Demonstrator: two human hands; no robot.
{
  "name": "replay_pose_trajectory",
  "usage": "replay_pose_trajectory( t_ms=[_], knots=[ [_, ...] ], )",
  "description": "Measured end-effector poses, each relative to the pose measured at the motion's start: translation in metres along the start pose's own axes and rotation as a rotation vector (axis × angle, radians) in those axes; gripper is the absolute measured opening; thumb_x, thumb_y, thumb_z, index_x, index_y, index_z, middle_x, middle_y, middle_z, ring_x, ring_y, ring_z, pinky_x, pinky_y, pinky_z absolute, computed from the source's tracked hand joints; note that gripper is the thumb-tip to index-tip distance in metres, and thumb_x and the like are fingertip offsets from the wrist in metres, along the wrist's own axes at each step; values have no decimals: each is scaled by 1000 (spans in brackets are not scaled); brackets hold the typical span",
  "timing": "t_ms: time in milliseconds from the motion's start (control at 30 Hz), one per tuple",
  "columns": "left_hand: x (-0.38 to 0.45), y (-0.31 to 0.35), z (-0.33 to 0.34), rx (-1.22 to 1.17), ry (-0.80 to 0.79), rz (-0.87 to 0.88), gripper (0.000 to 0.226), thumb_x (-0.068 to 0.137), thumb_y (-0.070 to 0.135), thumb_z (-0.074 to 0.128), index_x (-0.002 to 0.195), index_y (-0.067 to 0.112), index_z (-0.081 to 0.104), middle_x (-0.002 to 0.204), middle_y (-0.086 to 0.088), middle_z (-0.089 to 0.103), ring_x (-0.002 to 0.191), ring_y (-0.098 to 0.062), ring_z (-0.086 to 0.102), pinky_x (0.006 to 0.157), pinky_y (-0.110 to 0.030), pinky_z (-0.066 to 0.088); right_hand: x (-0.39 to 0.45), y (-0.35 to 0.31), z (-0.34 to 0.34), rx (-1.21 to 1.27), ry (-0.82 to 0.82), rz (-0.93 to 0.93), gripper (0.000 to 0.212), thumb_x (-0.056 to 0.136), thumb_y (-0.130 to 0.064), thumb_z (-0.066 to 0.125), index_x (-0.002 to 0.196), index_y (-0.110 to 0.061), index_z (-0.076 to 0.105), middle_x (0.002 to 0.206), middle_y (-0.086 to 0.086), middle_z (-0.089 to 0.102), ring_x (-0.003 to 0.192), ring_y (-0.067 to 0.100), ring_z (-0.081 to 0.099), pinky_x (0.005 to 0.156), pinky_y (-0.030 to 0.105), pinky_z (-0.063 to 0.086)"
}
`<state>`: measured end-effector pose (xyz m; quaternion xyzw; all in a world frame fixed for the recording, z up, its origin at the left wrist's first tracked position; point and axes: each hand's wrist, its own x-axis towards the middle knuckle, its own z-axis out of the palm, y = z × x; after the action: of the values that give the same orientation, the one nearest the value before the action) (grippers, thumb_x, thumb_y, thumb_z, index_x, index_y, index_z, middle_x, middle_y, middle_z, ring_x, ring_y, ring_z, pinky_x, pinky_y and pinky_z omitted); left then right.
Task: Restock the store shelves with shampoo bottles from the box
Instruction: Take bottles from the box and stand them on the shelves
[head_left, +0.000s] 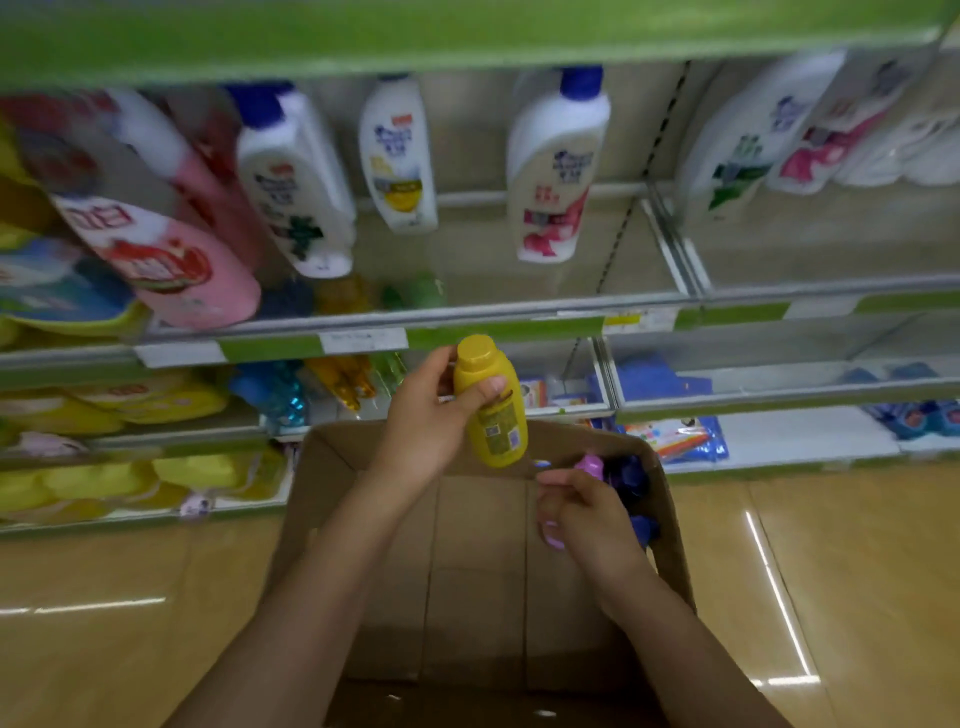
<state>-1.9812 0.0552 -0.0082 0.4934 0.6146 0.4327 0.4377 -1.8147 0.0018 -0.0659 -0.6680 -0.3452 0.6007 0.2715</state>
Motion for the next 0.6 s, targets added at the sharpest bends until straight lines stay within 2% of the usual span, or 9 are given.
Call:
replay_pose_trajectory(
  t_ms=[67, 133, 233, 267, 367, 433, 500, 600],
  knots=[
    [-10, 24, -16, -29, 25, 23, 20, 83, 15, 70, 100, 17, 62, 94, 3, 69, 88, -12, 65, 78, -23, 50, -16, -20, 4, 20, -19, -61, 25, 91, 14, 47, 109, 3, 61, 94, 15, 60, 74, 14, 57, 60, 11, 46],
    [-23, 50, -33, -57, 52, 67, 20, 83, 18, 69, 103, 15, 63, 95, 3, 69, 89, -10, 65, 78, -20, 51, -34, -44, 10, 43, -21, -134, 28, 89, 13, 53, 116, 6, 58, 103, 19, 62, 83, 19, 60, 68, 16, 48],
    [-38, 86, -53, -69, 61, 135, 19, 85, 20, 68, 103, 15, 64, 91, 6, 69, 79, 1, 63, 69, -10, 48, -56, -72, 19, 123, -109, -172, 42, 85, 9, 63, 125, -1, 55, 120, 17, 59, 91, 22, 63, 71, 23, 54],
    [-43, 100, -61, -74, 65, 159, 19, 86, 20, 67, 104, 14, 64, 90, 6, 69, 77, 2, 63, 66, -9, 47, -65, -83, 21, 103, -134, -217, 45, 83, 3, 69, 124, -7, 56, 122, 13, 60, 96, 22, 64, 77, 28, 55],
    [-58, 139, -81, -107, 76, 205, 24, 86, 23, 66, 107, 12, 66, 95, -3, 72, 85, -8, 67, 72, -17, 53, -97, -115, 25, -50, -238, -373, 49, 72, -17, 82, 117, -18, 62, 114, 4, 69, 95, 19, 68, 89, 39, 53],
    [-67, 162, -93, -129, 86, 236, 24, 86, 27, 66, 105, 12, 67, 96, -7, 73, 88, -15, 68, 77, -27, 53, -118, -136, 27, -36, -327, -432, 44, 76, -13, 80, 116, -15, 63, 109, 5, 73, 98, 22, 70, 92, 39, 53],
    [-76, 183, -104, -135, 85, 260, 24, 85, 32, 66, 103, 15, 68, 96, -5, 73, 87, -14, 69, 77, -27, 54, -139, -151, 27, -3, -420, -470, 41, 80, -9, 75, 119, -12, 62, 110, 5, 73, 103, 22, 69, 93, 35, 54],
    [-91, 209, -117, -161, 93, 290, 24, 85, 31, 67, 104, 16, 69, 95, -3, 74, 88, -13, 70, 75, -21, 54, -166, -166, 29, 12, -485, -516, 46, 74, -19, 74, 119, -15, 62, 110, 4, 73, 103, 20, 69, 91, 33, 56]
  ],
)
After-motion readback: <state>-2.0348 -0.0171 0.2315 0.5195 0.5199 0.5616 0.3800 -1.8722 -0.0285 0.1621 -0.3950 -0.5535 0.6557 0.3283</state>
